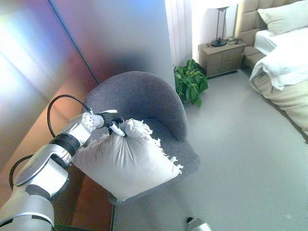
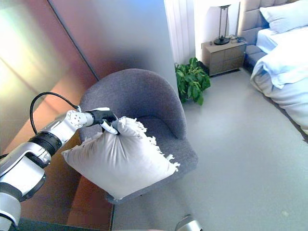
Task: Pick up the pillow and put it on the sofa.
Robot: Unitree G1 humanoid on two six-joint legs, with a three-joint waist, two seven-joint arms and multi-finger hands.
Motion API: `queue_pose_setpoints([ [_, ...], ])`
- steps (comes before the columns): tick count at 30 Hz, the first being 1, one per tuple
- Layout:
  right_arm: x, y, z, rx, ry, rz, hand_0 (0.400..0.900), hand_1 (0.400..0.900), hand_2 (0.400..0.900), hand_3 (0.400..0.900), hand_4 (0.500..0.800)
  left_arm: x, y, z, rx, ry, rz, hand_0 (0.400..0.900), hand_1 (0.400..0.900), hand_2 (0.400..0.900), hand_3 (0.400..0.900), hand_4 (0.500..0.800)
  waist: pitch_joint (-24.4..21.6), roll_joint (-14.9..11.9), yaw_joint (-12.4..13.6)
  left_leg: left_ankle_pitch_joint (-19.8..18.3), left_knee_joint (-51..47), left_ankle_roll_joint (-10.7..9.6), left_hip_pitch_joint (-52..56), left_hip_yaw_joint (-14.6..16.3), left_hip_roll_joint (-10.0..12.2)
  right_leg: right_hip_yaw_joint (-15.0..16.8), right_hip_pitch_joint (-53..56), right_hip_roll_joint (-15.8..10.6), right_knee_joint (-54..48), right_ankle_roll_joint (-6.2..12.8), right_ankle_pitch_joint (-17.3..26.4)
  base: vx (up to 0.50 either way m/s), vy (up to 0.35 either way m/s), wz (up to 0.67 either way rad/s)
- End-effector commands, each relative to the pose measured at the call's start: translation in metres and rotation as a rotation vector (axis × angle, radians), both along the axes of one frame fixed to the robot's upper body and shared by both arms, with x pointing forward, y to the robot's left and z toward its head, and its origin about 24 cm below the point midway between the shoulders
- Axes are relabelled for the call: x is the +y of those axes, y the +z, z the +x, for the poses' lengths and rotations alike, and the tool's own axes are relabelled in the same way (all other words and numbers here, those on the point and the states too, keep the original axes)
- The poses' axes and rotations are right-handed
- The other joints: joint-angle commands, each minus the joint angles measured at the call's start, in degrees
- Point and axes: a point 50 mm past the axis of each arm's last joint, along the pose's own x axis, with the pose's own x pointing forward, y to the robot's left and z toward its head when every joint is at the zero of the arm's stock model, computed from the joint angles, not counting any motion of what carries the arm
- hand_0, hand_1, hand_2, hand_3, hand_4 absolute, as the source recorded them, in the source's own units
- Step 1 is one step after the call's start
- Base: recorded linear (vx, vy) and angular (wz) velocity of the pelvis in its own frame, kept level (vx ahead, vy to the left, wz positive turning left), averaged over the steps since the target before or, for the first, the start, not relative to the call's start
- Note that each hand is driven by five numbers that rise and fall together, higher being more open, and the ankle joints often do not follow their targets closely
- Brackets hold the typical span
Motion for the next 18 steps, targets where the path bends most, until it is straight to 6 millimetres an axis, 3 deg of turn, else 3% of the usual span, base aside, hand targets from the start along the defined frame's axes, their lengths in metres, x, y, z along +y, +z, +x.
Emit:
queue_pose_setpoints([
  [1, -0.008, 0.006, -0.037, 0.074, -0.005, -0.016, 0.9, 0.9, 0.9, 0.9, 0.8, 0.032, 0.119, 0.022, -0.399, 0.178, -0.039, 0.4, 0.4, 0.4, 0.4, 0.5, -3.69, 1.74, -0.74, -2.54, 0.49, -0.7, 3.05, -1.61, -2.46, -1.32, -0.39, 2.49, 0.33, 4.35, 1.37, 0.03, -0.012, -0.09],
  [2, -0.008, 0.006, -0.037, 0.076, -0.002, -0.016, 0.9, 0.9, 0.9, 0.9, 0.8, 0.034, 0.117, 0.021, -0.403, 0.189, -0.036, 0.4, 0.4, 0.4, 0.4, 0.5, -3.65, 1.74, -0.79, -2.55, 0.48, -0.67, 3.08, -1.57, -2.47, -1.28, -0.41, 2.5, 0.35, 4.32, 1.36, 0.04, -0.015, -0.09],
  [3, -0.008, 0.006, -0.038, 0.077, 0.0, -0.017, 0.9, 0.9, 0.9, 0.9, 0.8, 0.037, 0.115, 0.02, -0.4, 0.209, -0.037, 0.743, 0.743, 0.743, 0.743, 0.706, -3.61, 1.72, -0.78, -2.56, 0.55, -0.71, 3.09, -1.59, -2.47, -1.23, -0.35, 2.48, 0.3, 4.34, 1.34, 0.03, -0.014, -0.07],
  [4, -0.009, 0.007, -0.038, 0.076, 0.002, -0.017, 0.9, 0.9, 0.9, 0.9, 0.8, 0.038, 0.114, 0.02, -0.401, 0.215, -0.045, 0.9, 0.9, 0.9, 0.9, 0.8, -3.62, 1.72, -0.75, -2.56, 0.55, -0.74, 3.07, -1.64, -2.48, -1.16, -0.33, 2.51, 0.23, 4.34, 1.33, 0.03, -0.011, -0.06],
  [18, -0.003, 0.003, -0.026, 0.059, 0.036, -0.001, 0.9, 0.9, 0.9, 0.9, 0.8, 0.045, 0.119, 0.017, -0.403, 0.224, -0.034, 0.9, 0.9, 0.9, 0.9, 0.8, -4.05, 0.54, 0.88, -2.32, 0.79, -0.91, 2.92, -2.68, -1.81, -3.04, 0.2, 2.71, 0.06, 3.88, 1.14, 0.0, -0.015, 0.02],
])
